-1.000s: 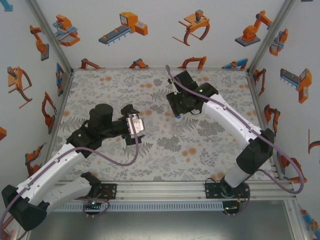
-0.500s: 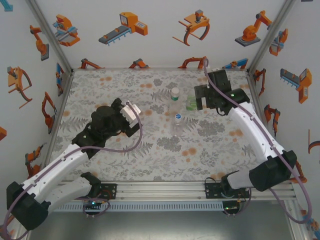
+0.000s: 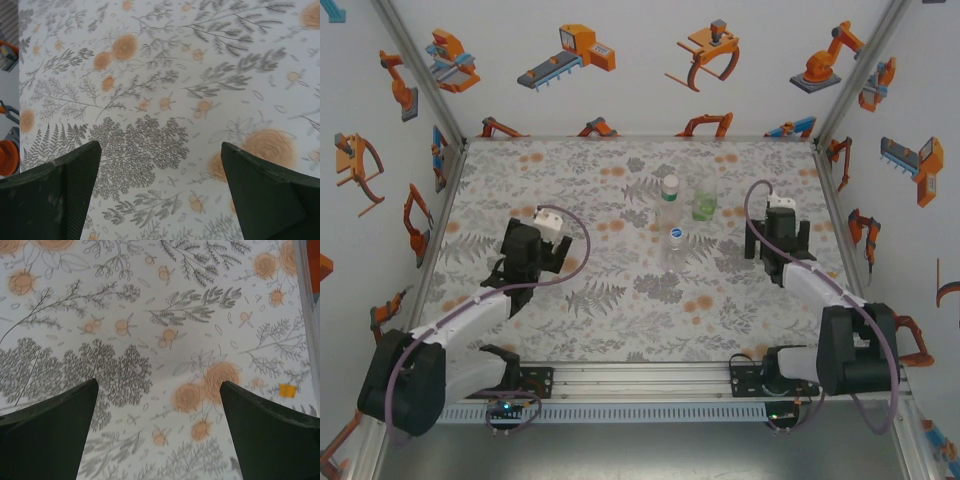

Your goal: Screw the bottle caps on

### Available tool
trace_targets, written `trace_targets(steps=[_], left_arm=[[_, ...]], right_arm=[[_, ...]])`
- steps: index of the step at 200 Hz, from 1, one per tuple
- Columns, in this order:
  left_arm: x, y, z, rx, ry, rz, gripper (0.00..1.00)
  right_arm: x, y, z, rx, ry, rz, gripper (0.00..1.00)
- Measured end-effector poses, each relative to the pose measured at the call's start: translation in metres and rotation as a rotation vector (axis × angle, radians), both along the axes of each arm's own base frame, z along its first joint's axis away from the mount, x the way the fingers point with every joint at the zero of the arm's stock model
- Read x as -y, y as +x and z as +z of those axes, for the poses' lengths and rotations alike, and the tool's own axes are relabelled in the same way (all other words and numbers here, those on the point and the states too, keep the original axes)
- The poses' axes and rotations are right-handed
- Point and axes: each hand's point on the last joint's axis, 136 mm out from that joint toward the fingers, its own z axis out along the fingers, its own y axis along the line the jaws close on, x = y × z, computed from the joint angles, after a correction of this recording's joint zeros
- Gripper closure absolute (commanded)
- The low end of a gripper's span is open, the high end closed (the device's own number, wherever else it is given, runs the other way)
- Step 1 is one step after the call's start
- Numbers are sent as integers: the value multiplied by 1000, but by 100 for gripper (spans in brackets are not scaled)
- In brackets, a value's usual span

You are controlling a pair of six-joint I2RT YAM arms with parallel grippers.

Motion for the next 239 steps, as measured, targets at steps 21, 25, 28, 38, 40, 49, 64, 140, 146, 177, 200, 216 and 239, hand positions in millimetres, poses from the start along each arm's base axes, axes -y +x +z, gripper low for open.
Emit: trace_targets(steps=[21,25,28,38,40,49,64,140,146,177,200,216,239], left_arm=[[-27,7,-4,31,-53,77,3],[-31,9,-4,37,-64,87,3],[-35,10,-4,43,-74,96,3],[-44,15,-3,66,-105,120,3],[-46,16,-2,74,-113,125,3],[-53,19,0,95,-143,141,3],[-58,23,2,114,-185,143,3],[-67,45,9,141,-352,118,3],[-65,48,10,135,-356,112,3],[-57,54,19,126,-360,101,3],[-55,49,7,105,-352,108,3],[-55,44,-12,86,-352,114,3],[-56,37,-46,28,-348,125,3]], right_arm=[[1,10,-6,65,7,10,1],[1,12,-6,77,11,13,1],[1,14,-6,90,16,16,1],[0,20,-6,130,28,22,2],[0,21,-7,135,31,24,2],[-1,24,-9,159,40,32,2],[-2,26,-16,184,51,44,2],[2,23,-21,282,88,45,1],[4,23,-20,290,87,29,1],[10,23,-17,307,83,-10,1],[12,23,-17,310,84,-22,1],[13,23,-16,311,83,-26,1],[14,23,-16,311,81,-30,1]])
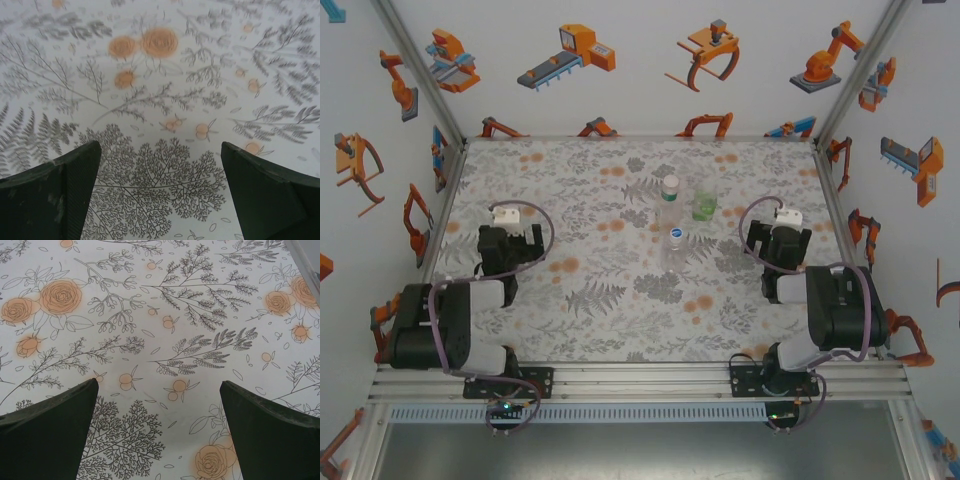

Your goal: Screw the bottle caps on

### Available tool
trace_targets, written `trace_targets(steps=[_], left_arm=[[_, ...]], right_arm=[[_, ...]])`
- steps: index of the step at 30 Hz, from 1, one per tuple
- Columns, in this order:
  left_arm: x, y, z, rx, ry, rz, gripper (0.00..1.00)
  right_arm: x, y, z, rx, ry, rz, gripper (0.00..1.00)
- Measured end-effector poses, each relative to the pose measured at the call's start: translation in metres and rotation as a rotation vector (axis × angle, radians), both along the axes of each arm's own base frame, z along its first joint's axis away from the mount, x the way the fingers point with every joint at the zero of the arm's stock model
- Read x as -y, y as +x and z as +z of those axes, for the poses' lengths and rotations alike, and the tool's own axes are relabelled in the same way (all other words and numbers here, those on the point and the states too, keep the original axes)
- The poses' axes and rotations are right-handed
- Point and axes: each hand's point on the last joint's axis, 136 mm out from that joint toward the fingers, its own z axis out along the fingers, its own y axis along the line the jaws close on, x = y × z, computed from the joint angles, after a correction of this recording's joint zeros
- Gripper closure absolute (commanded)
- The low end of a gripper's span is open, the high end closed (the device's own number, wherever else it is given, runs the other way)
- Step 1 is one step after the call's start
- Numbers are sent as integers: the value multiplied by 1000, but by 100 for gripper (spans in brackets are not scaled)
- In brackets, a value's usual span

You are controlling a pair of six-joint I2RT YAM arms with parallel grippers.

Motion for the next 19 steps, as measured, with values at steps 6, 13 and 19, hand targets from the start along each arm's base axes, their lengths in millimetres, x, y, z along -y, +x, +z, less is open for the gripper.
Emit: trace_targets(steps=[6,13,19], left_arm=[[0,5,-14,-13,-7,1,3],[-11,21,3,21,-33,48,3],[-12,20,1,10,-36,53,3]], right_arm=[[0,0,0,0,-1,-3,1],[0,0,0,0,-1,-2,1],[-4,1,0,0,9,24,1]])
